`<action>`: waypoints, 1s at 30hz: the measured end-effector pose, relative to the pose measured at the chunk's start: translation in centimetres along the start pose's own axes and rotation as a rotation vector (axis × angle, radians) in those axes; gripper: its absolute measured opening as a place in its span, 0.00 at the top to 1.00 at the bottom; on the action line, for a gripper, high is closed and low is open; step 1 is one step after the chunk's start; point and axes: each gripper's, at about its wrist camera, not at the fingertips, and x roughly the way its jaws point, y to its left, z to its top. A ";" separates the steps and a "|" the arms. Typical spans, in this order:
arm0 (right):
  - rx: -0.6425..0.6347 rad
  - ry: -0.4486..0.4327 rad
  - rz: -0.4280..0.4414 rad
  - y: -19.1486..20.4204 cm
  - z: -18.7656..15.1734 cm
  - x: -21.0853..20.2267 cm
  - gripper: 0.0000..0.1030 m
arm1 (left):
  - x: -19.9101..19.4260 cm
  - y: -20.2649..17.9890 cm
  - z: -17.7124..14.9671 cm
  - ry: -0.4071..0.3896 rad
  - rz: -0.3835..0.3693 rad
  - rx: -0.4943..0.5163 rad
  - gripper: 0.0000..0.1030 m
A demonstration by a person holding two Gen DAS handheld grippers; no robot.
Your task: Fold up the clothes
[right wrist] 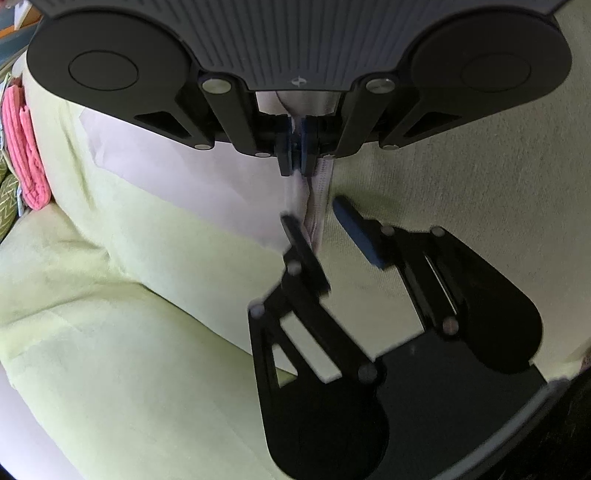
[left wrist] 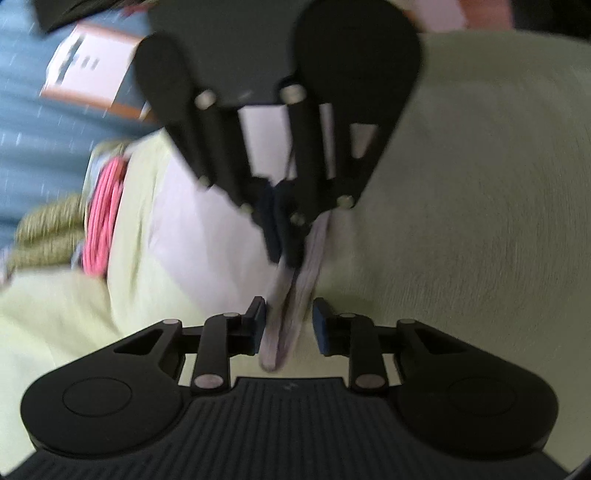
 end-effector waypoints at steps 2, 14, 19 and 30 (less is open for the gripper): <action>0.004 -0.006 0.000 -0.1 -0.1 0.2 0.94 | 0.4 -0.7 -0.2 -0.024 -0.008 0.075 0.92; 0.011 0.096 -0.097 1.9 -4.0 -6.1 0.47 | 1.2 1.1 -0.6 -0.070 -0.100 0.092 0.95; -0.046 0.184 -0.115 6.1 -6.0 -9.7 0.46 | 1.4 1.2 -0.1 -0.064 -0.086 0.117 0.96; -0.111 0.131 -0.220 8.3 -9.3 -8.5 1.00 | 2.1 1.9 0.6 -0.035 -0.107 0.177 0.96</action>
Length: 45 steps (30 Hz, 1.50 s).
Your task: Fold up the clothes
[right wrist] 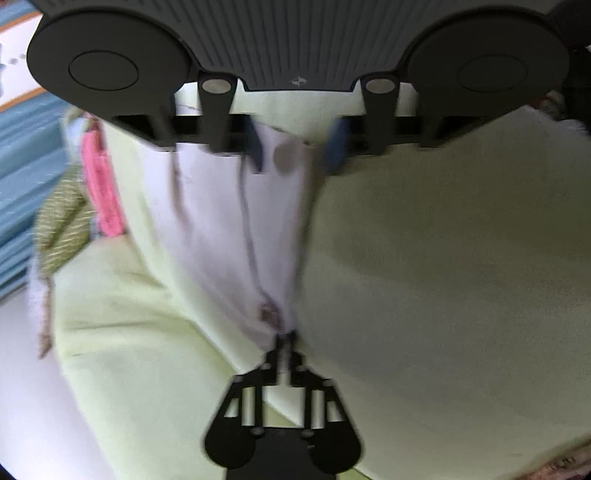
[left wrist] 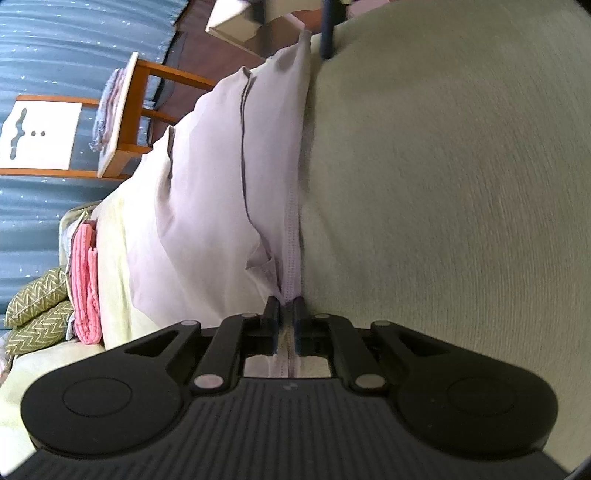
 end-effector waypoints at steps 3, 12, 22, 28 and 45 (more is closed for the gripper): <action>0.086 -0.013 0.088 -2.8 -0.5 -1.7 1.00 | -1.1 2.2 0.0 0.008 -0.057 -0.025 0.96; 0.726 -0.018 0.317 -22.1 -4.1 0.2 1.00 | 1.0 14.0 -0.4 0.007 -0.085 -0.046 0.98; 0.983 0.070 0.381 -33.5 -12.8 14.0 1.00 | 15.9 26.3 0.0 0.045 -0.255 -0.282 0.97; 1.032 0.104 0.471 -32.8 -14.9 15.4 1.00 | 16.0 29.8 -2.4 0.046 -0.343 -0.484 0.79; 0.982 0.076 0.402 -33.0 -13.8 17.4 1.00 | 16.9 30.4 -5.7 0.049 -0.386 -0.486 0.98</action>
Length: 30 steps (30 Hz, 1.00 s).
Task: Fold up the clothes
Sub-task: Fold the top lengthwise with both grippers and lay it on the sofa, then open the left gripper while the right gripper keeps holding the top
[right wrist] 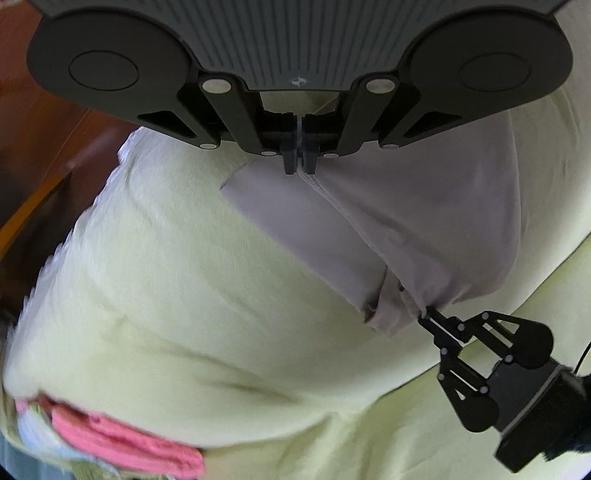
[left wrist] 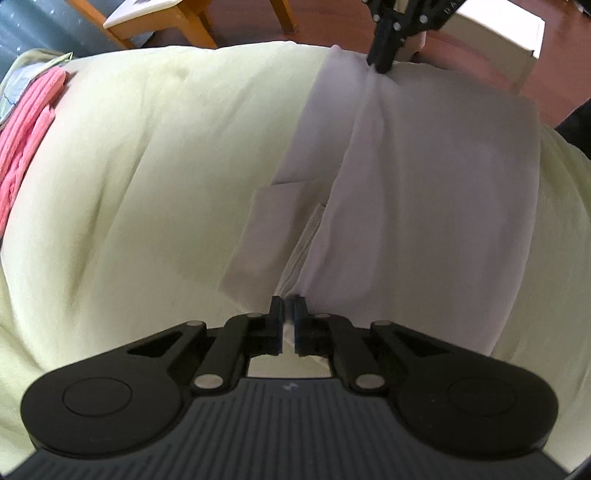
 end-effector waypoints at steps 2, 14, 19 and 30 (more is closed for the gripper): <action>0.007 -0.029 -0.013 0.0 0.0 -0.6 1.00 | -0.5 0.3 -0.1 -0.013 0.023 -0.012 0.98; 0.047 -0.057 -0.093 -1.7 0.8 -0.4 1.00 | 0.0 2.0 0.4 -0.054 0.131 -0.055 0.98; 0.047 -0.047 -0.104 -2.1 0.5 -0.2 1.00 | 0.8 2.3 0.8 -0.062 0.143 -0.073 0.97; 0.076 0.016 -0.162 -2.4 1.4 0.9 0.70 | 1.0 3.9 0.6 -0.062 0.154 -0.271 0.85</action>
